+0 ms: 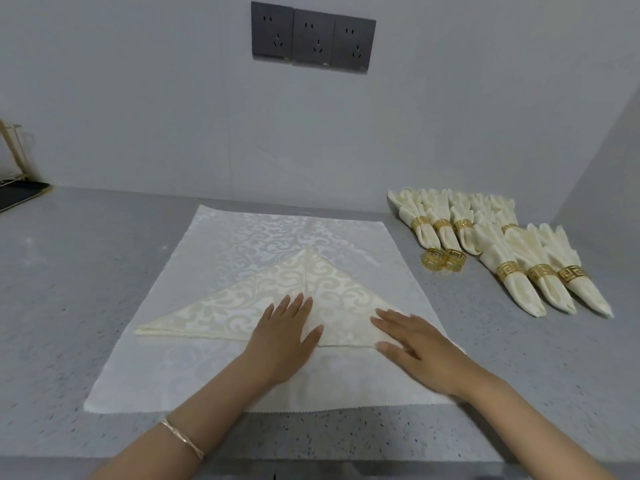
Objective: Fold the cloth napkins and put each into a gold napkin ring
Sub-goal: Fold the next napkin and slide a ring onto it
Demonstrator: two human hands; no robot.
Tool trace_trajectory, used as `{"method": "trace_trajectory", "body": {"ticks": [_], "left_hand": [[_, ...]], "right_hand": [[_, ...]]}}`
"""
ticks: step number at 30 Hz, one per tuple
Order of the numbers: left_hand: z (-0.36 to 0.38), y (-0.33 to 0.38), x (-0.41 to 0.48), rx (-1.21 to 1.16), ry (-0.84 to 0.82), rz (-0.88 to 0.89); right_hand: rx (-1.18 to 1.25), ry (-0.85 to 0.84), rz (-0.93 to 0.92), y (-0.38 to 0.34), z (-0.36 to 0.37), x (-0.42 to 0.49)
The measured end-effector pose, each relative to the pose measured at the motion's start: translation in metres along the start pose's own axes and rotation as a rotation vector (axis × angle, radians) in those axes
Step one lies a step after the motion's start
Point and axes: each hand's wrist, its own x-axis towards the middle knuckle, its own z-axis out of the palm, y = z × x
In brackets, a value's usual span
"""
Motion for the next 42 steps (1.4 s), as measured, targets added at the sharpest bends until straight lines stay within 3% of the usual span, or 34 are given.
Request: {"method": "trace_trajectory", "body": {"ticks": [8,12,19,22,26,36,42], "left_hand": [[-0.007,0.004,-0.011,-0.212,0.208,0.088],[-0.014,0.007,-0.012,-0.223,0.200,0.089],[-0.019,0.008,-0.010,-0.218,0.158,0.027],[-0.020,0.009,-0.007,-0.232,0.197,-0.010],[-0.021,0.009,-0.003,-0.235,0.229,-0.067],[-0.024,0.011,0.011,0.001,0.158,-0.070],[-0.009,-0.004,0.016,0.009,0.136,0.043]], "right_hand": [[-0.127,0.053,-0.071,-0.005,-0.002,0.008],[-0.089,0.035,-0.016,0.008,-0.027,0.011],[0.417,0.207,0.039,0.008,-0.108,0.038],[0.718,0.309,0.059,-0.007,-0.108,0.076],[0.920,0.368,0.157,-0.023,-0.079,0.141],[0.827,0.351,0.295,-0.033,-0.014,0.200],[0.684,0.403,0.176,-0.027,0.004,0.210]]}}
